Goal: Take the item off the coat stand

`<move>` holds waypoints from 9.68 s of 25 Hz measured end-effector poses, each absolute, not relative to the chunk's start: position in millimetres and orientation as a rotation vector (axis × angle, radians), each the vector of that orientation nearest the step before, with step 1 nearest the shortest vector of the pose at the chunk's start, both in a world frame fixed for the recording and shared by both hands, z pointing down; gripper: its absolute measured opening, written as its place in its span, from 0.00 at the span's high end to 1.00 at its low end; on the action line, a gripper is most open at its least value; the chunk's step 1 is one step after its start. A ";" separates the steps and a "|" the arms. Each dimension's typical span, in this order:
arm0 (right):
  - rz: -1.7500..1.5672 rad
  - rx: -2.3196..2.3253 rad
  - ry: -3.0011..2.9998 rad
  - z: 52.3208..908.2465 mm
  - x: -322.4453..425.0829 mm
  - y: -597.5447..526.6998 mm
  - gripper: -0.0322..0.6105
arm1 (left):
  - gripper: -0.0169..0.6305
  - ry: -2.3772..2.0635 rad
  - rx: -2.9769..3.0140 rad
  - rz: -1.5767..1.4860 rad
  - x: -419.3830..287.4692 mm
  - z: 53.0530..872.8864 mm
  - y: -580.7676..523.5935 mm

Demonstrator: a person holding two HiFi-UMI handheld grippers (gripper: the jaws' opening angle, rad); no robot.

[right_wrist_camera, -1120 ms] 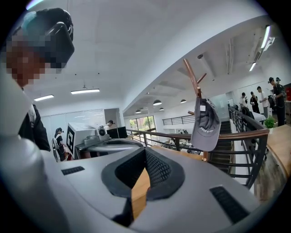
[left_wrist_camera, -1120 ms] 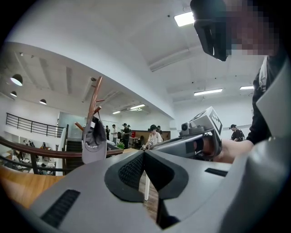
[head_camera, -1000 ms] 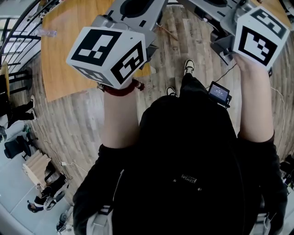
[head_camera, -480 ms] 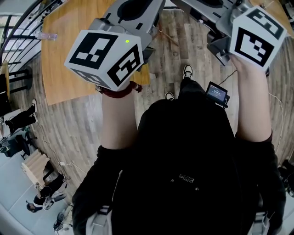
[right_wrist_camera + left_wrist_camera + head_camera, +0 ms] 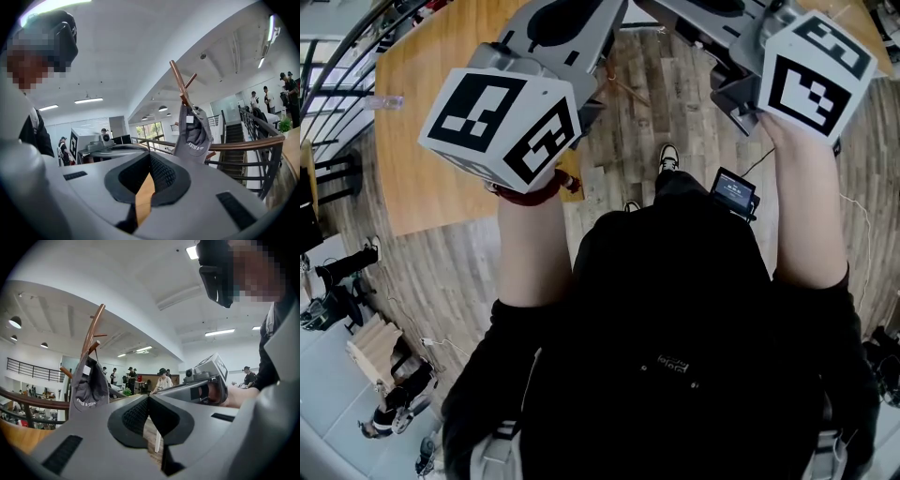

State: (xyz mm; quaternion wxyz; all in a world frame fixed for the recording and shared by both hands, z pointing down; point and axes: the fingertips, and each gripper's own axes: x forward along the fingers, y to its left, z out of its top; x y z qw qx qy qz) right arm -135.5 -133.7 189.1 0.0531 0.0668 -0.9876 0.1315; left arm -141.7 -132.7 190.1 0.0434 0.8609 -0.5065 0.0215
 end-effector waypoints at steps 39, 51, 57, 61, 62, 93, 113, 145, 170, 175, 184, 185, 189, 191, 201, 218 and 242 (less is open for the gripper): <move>0.426 0.091 -3.107 177.3 -76.2 -294.7 0.92 | 0.97 -1.647 2.640 0.189 -80.9 177.5 -295.3; 0.402 0.061 -3.104 165.5 -97.3 -318.2 0.92 | 0.97 -1.667 2.636 0.170 -103.6 167.8 -319.0; 0.423 0.074 -3.099 176.0 -102.4 -337.4 0.92 | 0.97 -1.702 2.589 0.133 -129.6 174.9 -331.9; 0.422 0.072 -3.101 188.7 -103.1 -343.1 0.92 | 0.97 -1.761 2.558 0.111 -154.9 178.1 -326.7; 0.420 0.070 -3.100 186.2 -106.7 -343.5 0.92 | 0.97 -1.784 2.548 0.109 -165.4 173.4 -323.8; 0.260 0.169 -3.012 202.4 -191.7 -323.3 0.54 | 0.64 -1.674 2.556 0.044 -314.7 191.5 -254.9; 0.181 0.351 -2.933 200.2 -216.5 -334.4 0.85 | 0.87 -1.522 2.623 0.104 -284.4 216.6 -300.4; 0.070 0.171 -3.019 155.5 -213.5 -309.8 0.90 | 0.91 -1.800 2.589 -0.067 -278.7 179.5 -271.3; 0.079 0.083 -3.101 128.7 -197.5 -284.0 0.90 | 0.92 -2.039 2.462 -0.130 -255.3 152.6 -250.6; 0.062 0.083 -3.140 117.8 -196.7 -279.9 0.90 | 0.93 -2.105 2.464 -0.154 -261.3 135.8 -239.2; 0.081 0.036 -3.183 115.3 -174.9 -257.0 0.90 | 0.93 -2.130 2.514 -0.151 -237.4 123.5 -216.0; 0.078 0.036 -3.189 115.2 -172.8 -256.5 0.90 | 0.93 -2.133 2.522 -0.148 -235.0 122.9 -215.1; 0.055 0.032 -3.207 109.3 -159.1 -252.1 0.90 | 0.93 -2.152 2.540 -0.152 -221.7 118.0 -209.6; 0.041 0.028 -3.212 108.3 -157.6 -248.2 0.90 | 0.93 -2.158 2.543 -0.153 -220.0 118.0 -206.3; 0.037 0.134 -3.172 118.3 -115.4 -241.4 0.90 | 0.93 -2.005 2.588 -0.114 -179.1 127.4 -207.6; -0.007 0.796 -2.917 185.5 20.3 -293.8 0.90 | 0.93 -1.442 2.706 -0.049 -40.6 183.8 -300.4; 0.377 1.028 -2.730 268.7 170.6 -311.9 0.91 | 0.93 -0.987 2.655 0.097 117.3 267.0 -330.2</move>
